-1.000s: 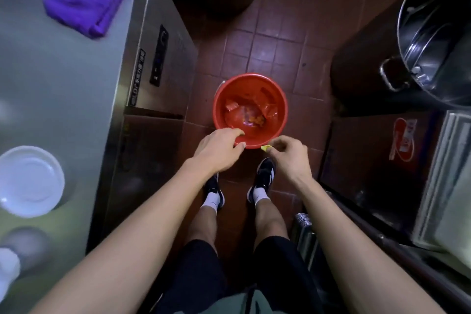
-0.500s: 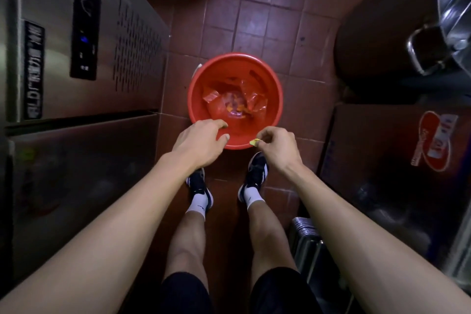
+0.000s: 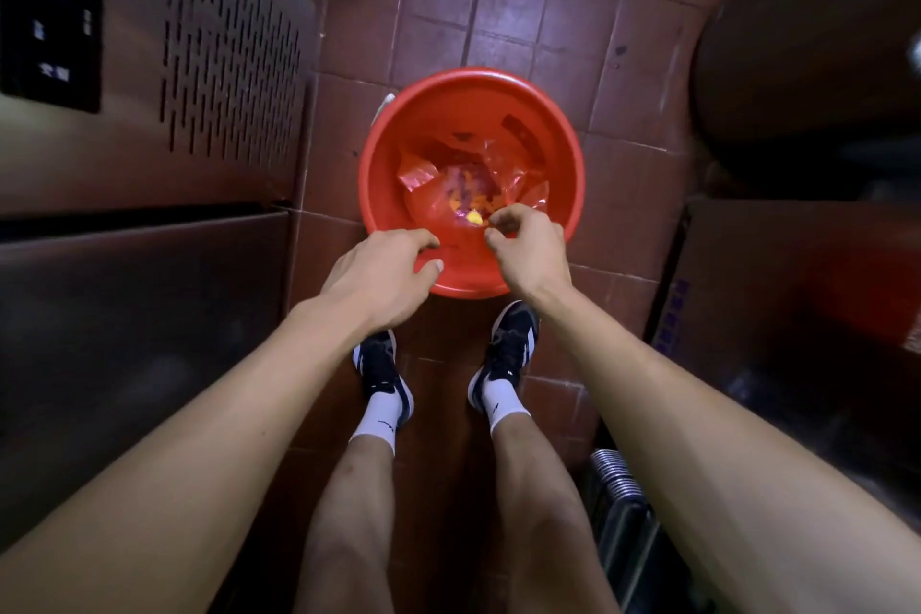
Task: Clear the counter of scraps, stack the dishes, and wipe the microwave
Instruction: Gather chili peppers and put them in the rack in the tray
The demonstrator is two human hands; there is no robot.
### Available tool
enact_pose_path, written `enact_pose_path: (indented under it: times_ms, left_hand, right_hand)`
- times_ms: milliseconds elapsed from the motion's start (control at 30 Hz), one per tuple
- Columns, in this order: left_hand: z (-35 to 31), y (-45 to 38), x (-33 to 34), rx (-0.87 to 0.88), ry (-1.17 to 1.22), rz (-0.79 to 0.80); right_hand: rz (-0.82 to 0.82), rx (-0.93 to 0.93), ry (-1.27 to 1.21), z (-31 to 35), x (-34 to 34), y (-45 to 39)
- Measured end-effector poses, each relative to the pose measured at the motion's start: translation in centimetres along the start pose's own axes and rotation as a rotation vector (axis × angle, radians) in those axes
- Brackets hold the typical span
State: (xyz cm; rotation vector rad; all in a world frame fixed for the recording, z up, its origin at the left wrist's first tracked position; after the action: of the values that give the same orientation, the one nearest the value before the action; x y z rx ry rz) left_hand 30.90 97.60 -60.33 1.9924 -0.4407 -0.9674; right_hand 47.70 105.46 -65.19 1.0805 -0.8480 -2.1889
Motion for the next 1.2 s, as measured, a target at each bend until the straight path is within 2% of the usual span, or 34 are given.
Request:
enact_pose_path:
  times_ms: [300,500,900,1200]
  left_hand:
    - [0.1,2.4,-0.3,0.008,-0.023,-0.024]
    - [-1.1,6.1,-2.5,0.009,-0.082,-0.077]
    - [-3.8,21.7,-7.2,-0.054,0.029,-0.284]
    - [-0.9,33.4,-9.9,-0.156,0.213,-0.509]
  right_hand:
    - [0.085,-0.049,0.133,-0.5,-0.4,2.9]
    - [0.085,-0.132,0.204,2.1,-2.3,6.3]
    - [0.102,-0.414,0.403,12.7,-9.5,18.2]
    - [0.175,-0.701,0.481,22.9,-8.7,27.6]
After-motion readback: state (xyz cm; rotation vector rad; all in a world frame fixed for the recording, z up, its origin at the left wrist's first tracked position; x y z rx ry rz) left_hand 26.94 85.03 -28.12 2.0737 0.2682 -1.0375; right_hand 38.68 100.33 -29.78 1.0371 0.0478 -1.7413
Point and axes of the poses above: each hand's wrist, its own y-axis away from the middle knuckle, its own x-axis out of the palm, z = x × y, the point moved 3 cm from there along -y, towards the middle knuckle, and after that the axes turned 7 degrees about z, right-handed, at the moved point
